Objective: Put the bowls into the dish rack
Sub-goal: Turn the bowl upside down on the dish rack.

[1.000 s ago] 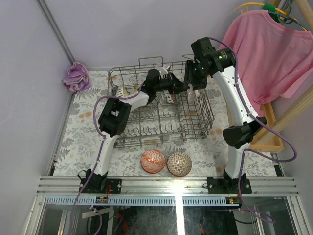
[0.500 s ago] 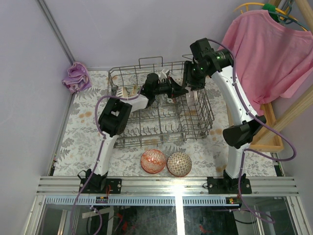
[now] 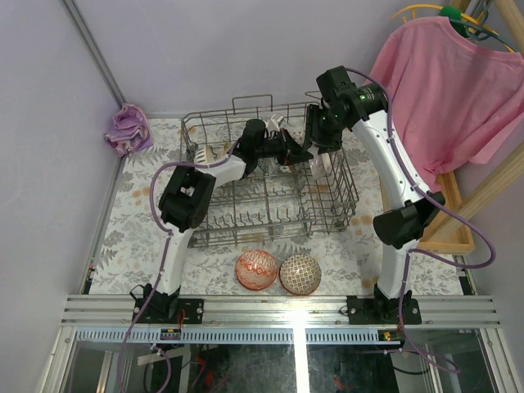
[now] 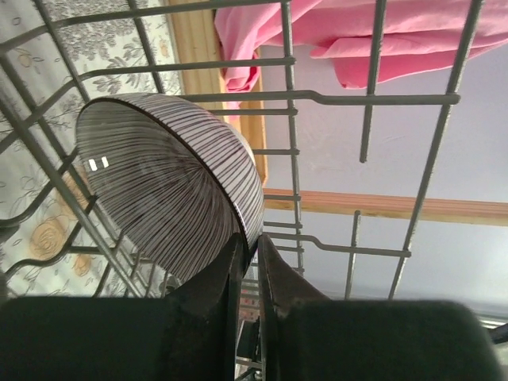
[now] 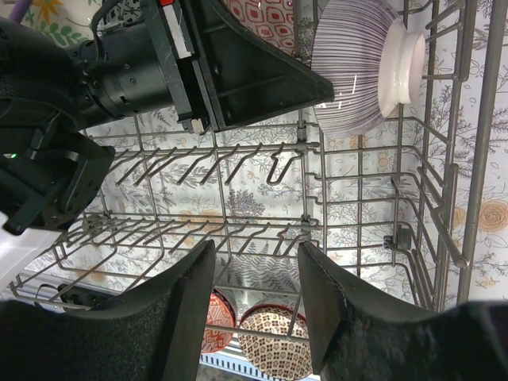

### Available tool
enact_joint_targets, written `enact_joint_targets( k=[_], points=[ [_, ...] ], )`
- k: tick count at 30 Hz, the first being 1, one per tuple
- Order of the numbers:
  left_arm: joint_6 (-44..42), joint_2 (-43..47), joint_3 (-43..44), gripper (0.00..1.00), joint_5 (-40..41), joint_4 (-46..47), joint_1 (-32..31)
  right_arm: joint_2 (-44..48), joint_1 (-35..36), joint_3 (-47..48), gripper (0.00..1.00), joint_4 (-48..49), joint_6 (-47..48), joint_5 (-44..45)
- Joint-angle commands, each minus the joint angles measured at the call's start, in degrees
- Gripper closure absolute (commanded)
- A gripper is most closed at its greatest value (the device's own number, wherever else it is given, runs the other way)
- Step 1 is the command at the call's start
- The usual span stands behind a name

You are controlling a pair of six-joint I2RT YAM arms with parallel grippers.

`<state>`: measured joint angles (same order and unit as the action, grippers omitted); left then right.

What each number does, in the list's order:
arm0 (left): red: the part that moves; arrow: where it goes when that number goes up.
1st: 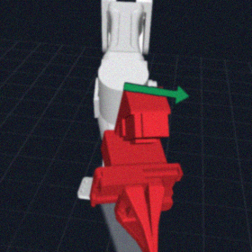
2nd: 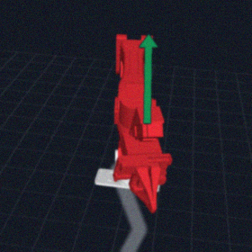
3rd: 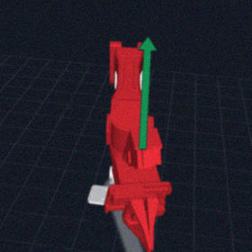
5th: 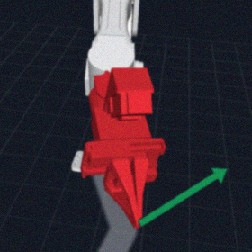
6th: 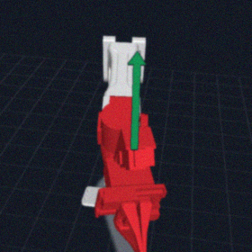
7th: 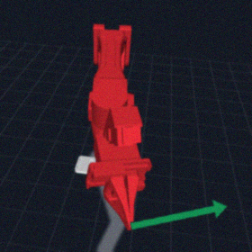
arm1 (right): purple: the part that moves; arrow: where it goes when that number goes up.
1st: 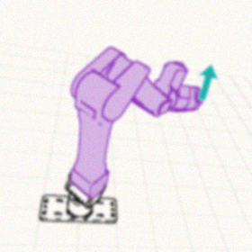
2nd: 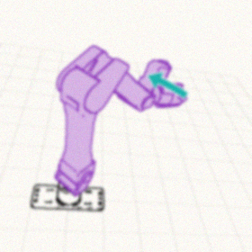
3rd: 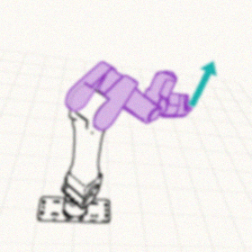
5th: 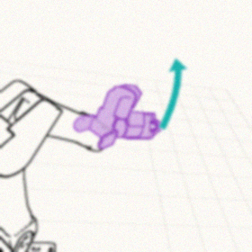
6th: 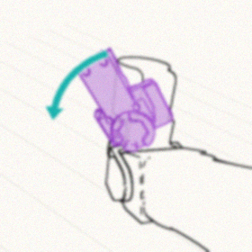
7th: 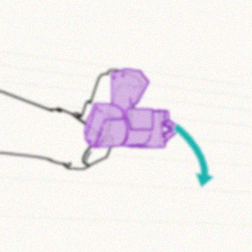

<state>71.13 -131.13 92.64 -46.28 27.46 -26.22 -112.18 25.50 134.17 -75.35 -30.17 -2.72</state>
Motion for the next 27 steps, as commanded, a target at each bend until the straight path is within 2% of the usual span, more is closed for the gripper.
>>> enact_joint_targets(
  k=[1, 7, 11, 16, 20, 27],
  points=[
    [-7.41, 0.28, 0.30, 0.91, 0.60, -14.70, 0.69, 3.17, -0.30, -0.93, 0.47, 1.20, 1.44, -2.68],
    [-10.22, 0.52, 1.40, 0.74, 2.31, -19.69, 0.90, 3.78, -0.27, -1.67, 0.47, 1.44, 1.44, -2.82],
    [-11.32, 0.99, 2.43, 0.68, 3.44, -21.97, 1.10, 3.88, -0.29, -2.02, 0.47, 1.59, 1.43, -2.97],
    [-13.12, 1.51, 4.81, 0.52, 5.16, -26.23, 1.16, 4.01, -0.32, -2.19, 0.47, 1.72, 1.35, -3.27],
    [-14.45, 1.76, 7.08, 0.49, 6.50, -30.58, 1.37, 4.21, -0.28, -2.46, 0.47, 1.87, 1.31, -3.43],
    [-17.71, 2.64, 12.75, 0.46, 12.62, -46.72, 1.71, 5.06, -0.20, -3.74, 0.47, 2.56, 1.08, -3.71]
  ],
)
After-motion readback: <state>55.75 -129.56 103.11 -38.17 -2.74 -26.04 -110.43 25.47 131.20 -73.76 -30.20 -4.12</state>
